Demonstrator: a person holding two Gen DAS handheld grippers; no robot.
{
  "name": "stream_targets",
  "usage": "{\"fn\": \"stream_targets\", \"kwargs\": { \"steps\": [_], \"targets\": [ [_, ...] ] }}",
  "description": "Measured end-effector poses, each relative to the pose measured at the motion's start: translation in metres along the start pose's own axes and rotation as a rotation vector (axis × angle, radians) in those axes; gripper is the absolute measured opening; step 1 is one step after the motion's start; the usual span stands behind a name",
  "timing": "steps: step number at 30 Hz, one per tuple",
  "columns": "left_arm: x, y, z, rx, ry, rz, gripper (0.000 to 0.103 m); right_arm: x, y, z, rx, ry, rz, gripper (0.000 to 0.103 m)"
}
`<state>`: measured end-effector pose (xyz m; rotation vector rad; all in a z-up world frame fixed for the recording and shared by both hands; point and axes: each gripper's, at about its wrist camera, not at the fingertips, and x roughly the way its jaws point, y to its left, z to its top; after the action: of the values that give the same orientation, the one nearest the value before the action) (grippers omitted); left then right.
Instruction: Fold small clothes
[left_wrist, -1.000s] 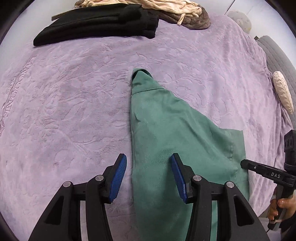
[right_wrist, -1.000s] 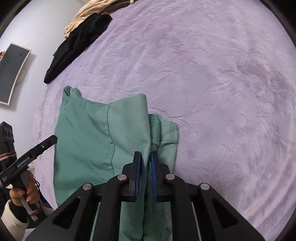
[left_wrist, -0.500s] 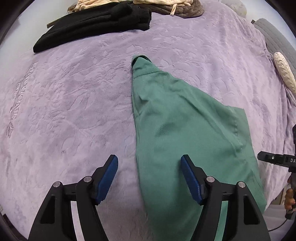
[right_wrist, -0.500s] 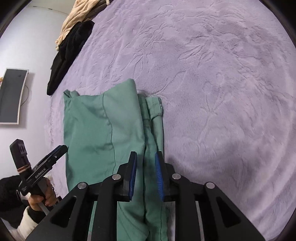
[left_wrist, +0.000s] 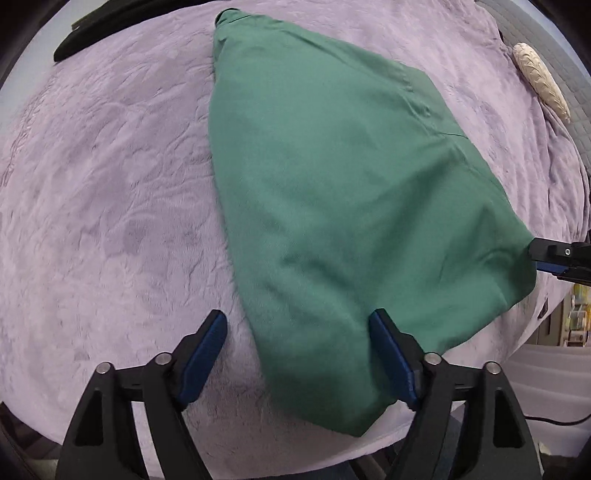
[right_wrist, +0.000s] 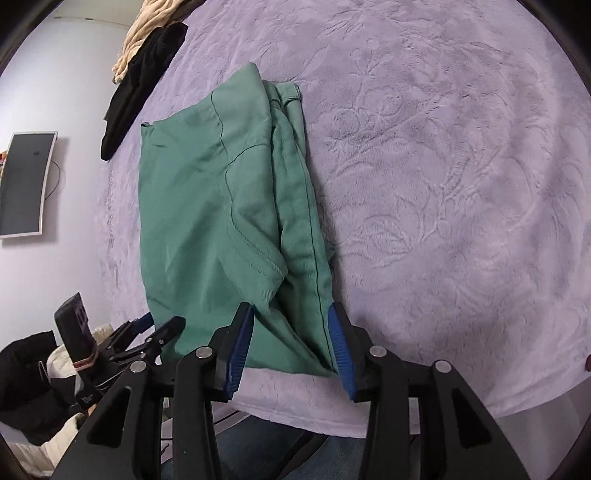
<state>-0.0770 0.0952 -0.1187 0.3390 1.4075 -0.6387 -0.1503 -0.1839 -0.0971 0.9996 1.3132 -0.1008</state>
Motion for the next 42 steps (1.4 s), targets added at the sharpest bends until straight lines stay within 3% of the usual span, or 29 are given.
{"fn": "stream_targets", "kwargs": {
  "steps": [3,9,20,35,37,42],
  "targets": [
    [-0.002,0.005,-0.006,-0.040,0.003,-0.026,0.083,-0.005,0.010,-0.008,-0.037,-0.014,-0.021,0.046],
    [-0.001,0.003,-0.003,-0.033,0.009,-0.001,0.083,0.007,0.021,-0.007,-0.029,-0.014,-0.069,0.046],
    [-0.004,0.001,-0.004,-0.052,0.029,0.017,0.083,0.024,-0.015,-0.012,0.113,0.010,-0.129,0.044],
    [-0.001,-0.007,0.004,-0.034,0.047,0.043,0.084,0.037,-0.022,-0.016,0.136,0.035,-0.178,0.045],
    [-0.002,-0.005,0.004,-0.032,0.043,0.074,0.103,0.037,-0.022,-0.016,0.138,0.037,-0.183,0.045],
    [0.000,0.000,0.002,-0.055,0.046,0.076,0.103,0.038,-0.020,-0.018,0.129,0.039,-0.194,0.049]
  ]
}}
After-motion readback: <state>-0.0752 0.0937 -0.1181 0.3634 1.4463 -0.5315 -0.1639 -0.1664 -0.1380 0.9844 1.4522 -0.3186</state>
